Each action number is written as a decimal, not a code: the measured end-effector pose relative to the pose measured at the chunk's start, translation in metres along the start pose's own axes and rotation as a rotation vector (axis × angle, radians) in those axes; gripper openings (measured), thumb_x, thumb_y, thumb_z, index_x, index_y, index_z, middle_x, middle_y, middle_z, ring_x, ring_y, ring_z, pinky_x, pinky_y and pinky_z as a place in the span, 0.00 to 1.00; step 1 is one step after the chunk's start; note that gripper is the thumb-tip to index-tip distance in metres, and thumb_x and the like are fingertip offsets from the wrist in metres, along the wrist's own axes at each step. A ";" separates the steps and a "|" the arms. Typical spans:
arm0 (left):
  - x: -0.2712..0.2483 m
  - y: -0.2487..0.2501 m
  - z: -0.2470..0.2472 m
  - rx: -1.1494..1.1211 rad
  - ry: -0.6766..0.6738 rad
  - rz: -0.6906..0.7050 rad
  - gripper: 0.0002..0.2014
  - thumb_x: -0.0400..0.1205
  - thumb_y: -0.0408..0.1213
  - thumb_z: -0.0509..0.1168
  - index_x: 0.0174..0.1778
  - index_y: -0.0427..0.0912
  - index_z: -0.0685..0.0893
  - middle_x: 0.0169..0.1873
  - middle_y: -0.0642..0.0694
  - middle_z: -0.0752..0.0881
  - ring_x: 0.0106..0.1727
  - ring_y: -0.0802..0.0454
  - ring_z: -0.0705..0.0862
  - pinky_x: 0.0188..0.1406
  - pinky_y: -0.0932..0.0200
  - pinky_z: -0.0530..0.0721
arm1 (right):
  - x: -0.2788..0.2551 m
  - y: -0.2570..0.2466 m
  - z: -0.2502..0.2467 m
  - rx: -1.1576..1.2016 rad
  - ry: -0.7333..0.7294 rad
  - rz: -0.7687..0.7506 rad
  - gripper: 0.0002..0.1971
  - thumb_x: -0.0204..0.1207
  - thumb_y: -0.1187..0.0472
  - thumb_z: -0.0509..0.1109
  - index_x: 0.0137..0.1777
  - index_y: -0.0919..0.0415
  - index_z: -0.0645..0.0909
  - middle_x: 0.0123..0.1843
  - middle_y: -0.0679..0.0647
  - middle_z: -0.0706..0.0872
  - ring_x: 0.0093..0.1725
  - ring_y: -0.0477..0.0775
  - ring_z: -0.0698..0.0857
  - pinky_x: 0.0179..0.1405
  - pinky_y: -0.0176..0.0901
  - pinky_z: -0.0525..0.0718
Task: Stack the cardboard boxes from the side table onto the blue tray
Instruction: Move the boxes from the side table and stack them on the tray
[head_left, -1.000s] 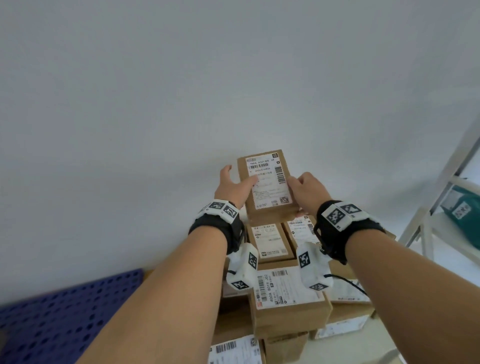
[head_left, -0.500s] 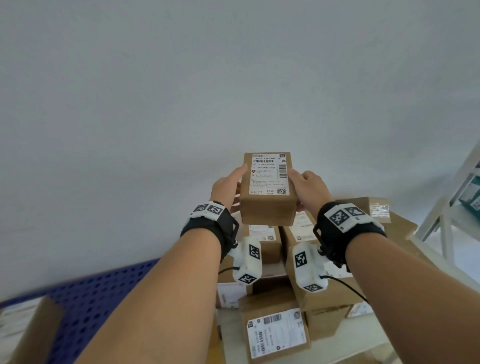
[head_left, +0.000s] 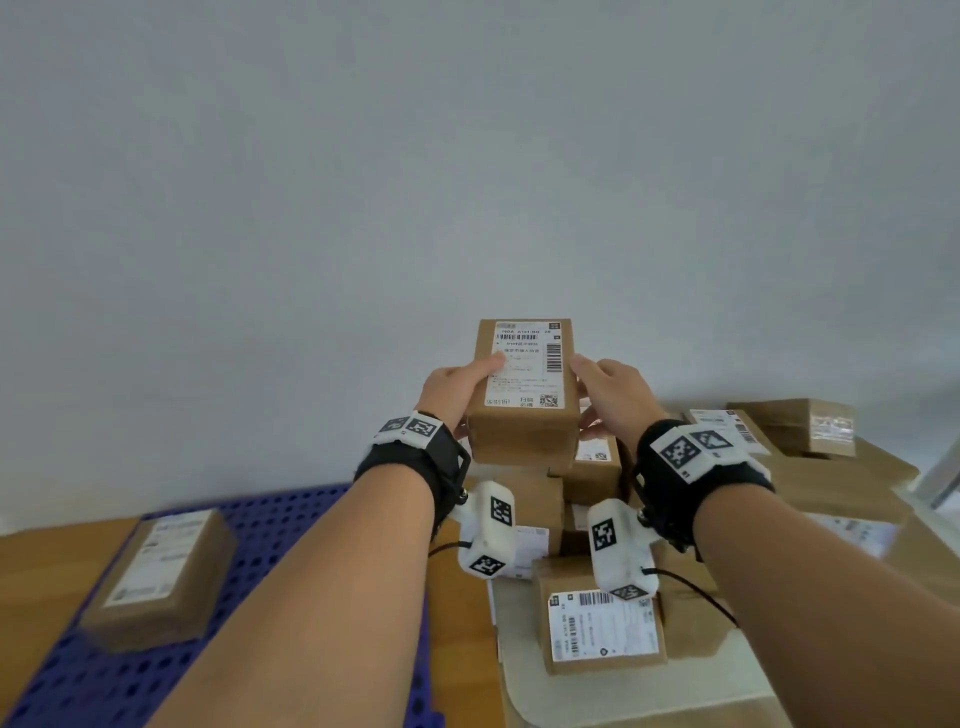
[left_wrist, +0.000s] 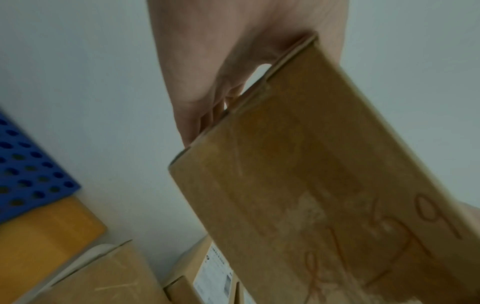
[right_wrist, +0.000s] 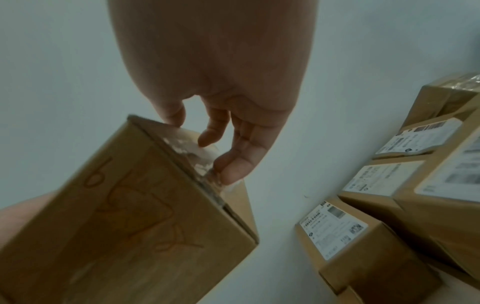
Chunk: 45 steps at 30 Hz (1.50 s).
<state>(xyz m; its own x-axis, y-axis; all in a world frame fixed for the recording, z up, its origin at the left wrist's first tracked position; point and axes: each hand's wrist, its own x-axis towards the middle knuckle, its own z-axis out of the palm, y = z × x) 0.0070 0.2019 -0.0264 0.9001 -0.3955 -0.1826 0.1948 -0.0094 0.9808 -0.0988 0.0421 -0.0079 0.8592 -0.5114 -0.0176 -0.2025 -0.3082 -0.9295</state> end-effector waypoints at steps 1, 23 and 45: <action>-0.005 -0.004 -0.002 -0.001 -0.005 -0.009 0.45 0.54 0.59 0.80 0.65 0.39 0.84 0.48 0.43 0.93 0.51 0.43 0.92 0.60 0.42 0.87 | -0.004 0.003 0.001 0.003 -0.018 0.000 0.26 0.82 0.43 0.59 0.59 0.68 0.79 0.51 0.58 0.89 0.39 0.60 0.90 0.39 0.52 0.92; -0.063 -0.070 -0.171 -0.039 0.224 -0.008 0.34 0.54 0.64 0.81 0.47 0.41 0.94 0.49 0.40 0.93 0.55 0.39 0.91 0.67 0.39 0.82 | -0.068 0.000 0.151 0.019 -0.376 0.161 0.43 0.64 0.22 0.60 0.68 0.55 0.76 0.58 0.58 0.87 0.53 0.58 0.89 0.48 0.54 0.89; -0.005 -0.095 -0.393 0.235 0.224 -0.197 0.12 0.78 0.45 0.72 0.51 0.42 0.88 0.53 0.38 0.91 0.54 0.41 0.88 0.51 0.51 0.83 | -0.051 -0.012 0.389 0.104 -0.308 0.378 0.16 0.81 0.46 0.66 0.53 0.60 0.86 0.51 0.58 0.92 0.46 0.56 0.87 0.47 0.51 0.85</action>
<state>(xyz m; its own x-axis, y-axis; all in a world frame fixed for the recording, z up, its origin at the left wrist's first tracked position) 0.1367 0.5658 -0.1455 0.9223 -0.1544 -0.3542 0.3015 -0.2856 0.9097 0.0427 0.3841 -0.1395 0.8366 -0.3066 -0.4539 -0.4923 -0.0573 -0.8686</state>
